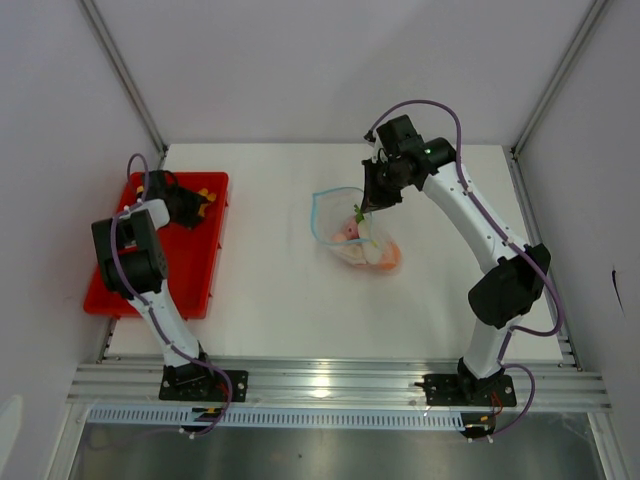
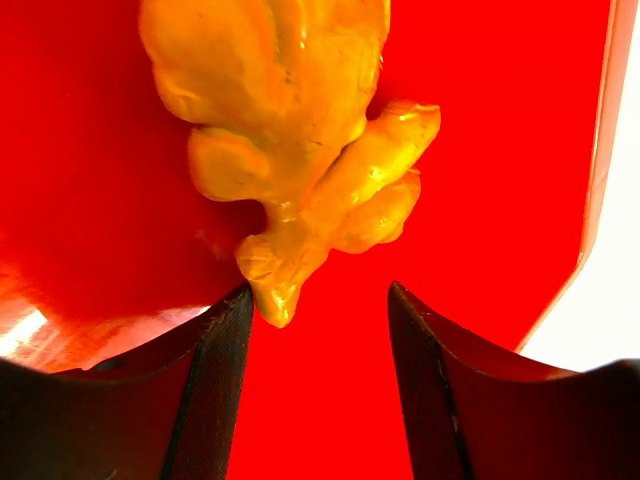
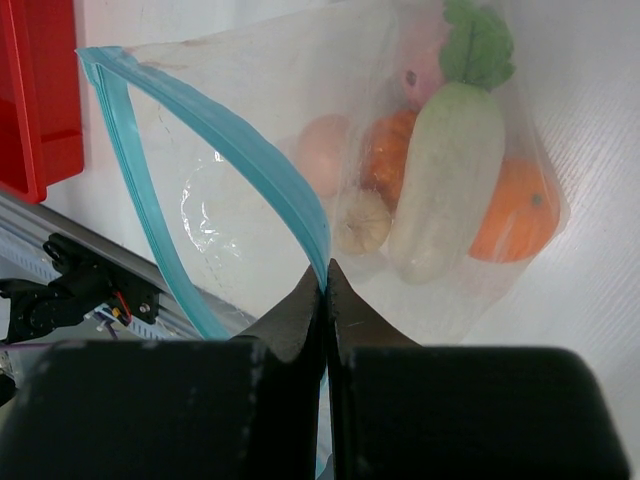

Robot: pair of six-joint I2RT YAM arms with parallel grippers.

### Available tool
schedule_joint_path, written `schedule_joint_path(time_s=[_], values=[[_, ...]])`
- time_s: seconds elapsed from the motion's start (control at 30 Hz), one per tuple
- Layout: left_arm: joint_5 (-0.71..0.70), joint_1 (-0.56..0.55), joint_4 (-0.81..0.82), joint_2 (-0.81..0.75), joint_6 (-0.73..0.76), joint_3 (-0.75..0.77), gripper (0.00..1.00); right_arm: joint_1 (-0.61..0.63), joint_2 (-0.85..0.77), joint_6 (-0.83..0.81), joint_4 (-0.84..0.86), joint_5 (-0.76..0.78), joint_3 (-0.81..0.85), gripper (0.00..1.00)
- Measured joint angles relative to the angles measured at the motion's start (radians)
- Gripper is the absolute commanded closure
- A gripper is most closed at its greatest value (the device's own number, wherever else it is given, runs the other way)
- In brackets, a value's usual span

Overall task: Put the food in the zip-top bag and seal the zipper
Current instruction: Pick up the fake vegetable from the bin.

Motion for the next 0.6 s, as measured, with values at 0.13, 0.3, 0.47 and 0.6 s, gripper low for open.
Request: schedule_joint_path(time_s=[0.13, 0.3, 0.47, 0.6], values=[[-0.002, -0.007, 0.003, 0.000, -0.011, 0.000, 0.41, 0.000, 0.000, 0.000, 0.000, 0.001, 0.000, 1.00], [-0.022, -0.007, 0.021, 0.000, -0.031, 0.000, 0.44, 0.000, 0.000, -0.003, 0.000, 0.005, 0.000, 1.00], [-0.053, -0.007, 0.030, 0.000, -0.043, -0.001, 0.50, 0.000, 0.000, -0.008, 0.000, 0.008, 0.000, 1.00], [-0.065, -0.007, 0.044, 0.000, -0.053, -0.001, 0.51, 0.000, 0.000, -0.008, 0.000, 0.008, 0.000, 1.00]])
